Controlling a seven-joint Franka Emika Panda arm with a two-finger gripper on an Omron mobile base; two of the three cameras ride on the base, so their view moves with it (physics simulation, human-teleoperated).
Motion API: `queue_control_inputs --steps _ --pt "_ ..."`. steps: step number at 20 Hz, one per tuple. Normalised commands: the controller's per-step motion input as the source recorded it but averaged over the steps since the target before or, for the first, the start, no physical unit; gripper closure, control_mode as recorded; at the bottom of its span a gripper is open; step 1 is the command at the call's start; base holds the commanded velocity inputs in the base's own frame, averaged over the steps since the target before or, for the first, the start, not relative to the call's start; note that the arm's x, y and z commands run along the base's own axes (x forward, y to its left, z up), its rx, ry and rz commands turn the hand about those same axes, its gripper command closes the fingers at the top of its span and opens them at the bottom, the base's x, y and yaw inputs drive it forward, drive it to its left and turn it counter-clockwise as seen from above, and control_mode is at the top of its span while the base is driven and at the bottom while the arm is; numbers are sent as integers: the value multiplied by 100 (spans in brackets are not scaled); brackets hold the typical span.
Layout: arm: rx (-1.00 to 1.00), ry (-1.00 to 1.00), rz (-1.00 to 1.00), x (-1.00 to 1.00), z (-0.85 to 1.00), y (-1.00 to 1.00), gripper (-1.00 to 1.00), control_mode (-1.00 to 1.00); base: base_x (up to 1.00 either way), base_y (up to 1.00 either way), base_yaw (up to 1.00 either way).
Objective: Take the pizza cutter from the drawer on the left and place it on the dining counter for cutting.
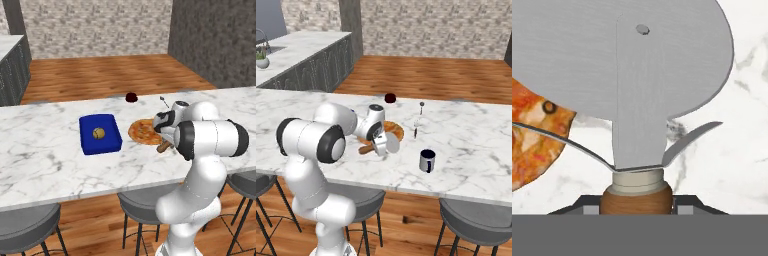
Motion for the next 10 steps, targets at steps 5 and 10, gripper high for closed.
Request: queue_control_inputs --steps 5,10 --pt "0 0 0 26 -25 -2 100 -100 0 0 0" --pt "0 0 0 7 -30 -1 100 -100 0 0 0"
